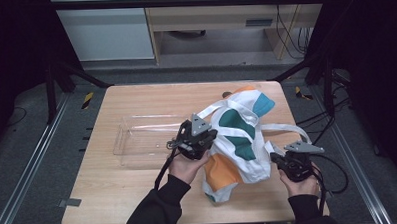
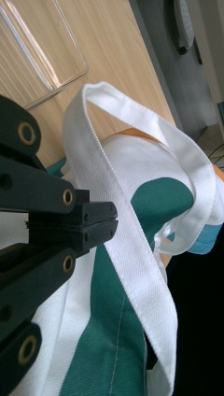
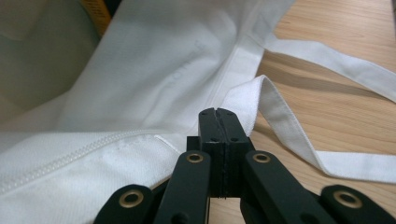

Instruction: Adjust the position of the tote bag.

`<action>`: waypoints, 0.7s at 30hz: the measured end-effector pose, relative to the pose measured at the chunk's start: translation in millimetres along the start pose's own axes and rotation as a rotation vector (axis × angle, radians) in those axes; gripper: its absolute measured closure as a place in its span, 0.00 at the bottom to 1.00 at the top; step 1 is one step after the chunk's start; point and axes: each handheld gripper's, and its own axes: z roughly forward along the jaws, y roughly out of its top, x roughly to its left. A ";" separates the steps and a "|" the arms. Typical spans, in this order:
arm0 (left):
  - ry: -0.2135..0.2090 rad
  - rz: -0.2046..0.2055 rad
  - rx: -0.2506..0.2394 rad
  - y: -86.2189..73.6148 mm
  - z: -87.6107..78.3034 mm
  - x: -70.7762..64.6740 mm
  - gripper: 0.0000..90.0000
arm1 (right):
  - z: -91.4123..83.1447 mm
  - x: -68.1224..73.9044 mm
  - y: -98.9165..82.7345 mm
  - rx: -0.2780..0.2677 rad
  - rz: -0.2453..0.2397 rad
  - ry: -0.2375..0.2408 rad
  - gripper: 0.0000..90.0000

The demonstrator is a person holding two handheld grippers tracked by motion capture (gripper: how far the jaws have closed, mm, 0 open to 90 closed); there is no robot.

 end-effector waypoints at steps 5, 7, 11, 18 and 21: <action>-0.018 -0.043 -0.012 -0.4 -6.4 11.7 1.00 | -1.2 -4.8 0.8 0.001 0.001 -0.041 1.00; -0.019 -0.045 -0.013 -1.3 -8.1 13.7 1.00 | -1.5 -7.1 1.1 0.004 0.001 -0.059 1.00; -0.019 -0.027 -0.018 -7.5 -10.5 11.2 1.00 | -2.7 -14.0 -0.6 0.010 0.030 -0.077 1.00; -0.005 -0.011 -0.019 -25.3 -8.8 4.5 1.00 | 2.5 -15.9 -4.2 0.025 0.019 -0.077 1.00; -0.003 -0.015 -0.016 -30.1 -6.8 4.9 1.00 | 6.4 -15.5 -5.6 0.034 0.009 -0.081 1.00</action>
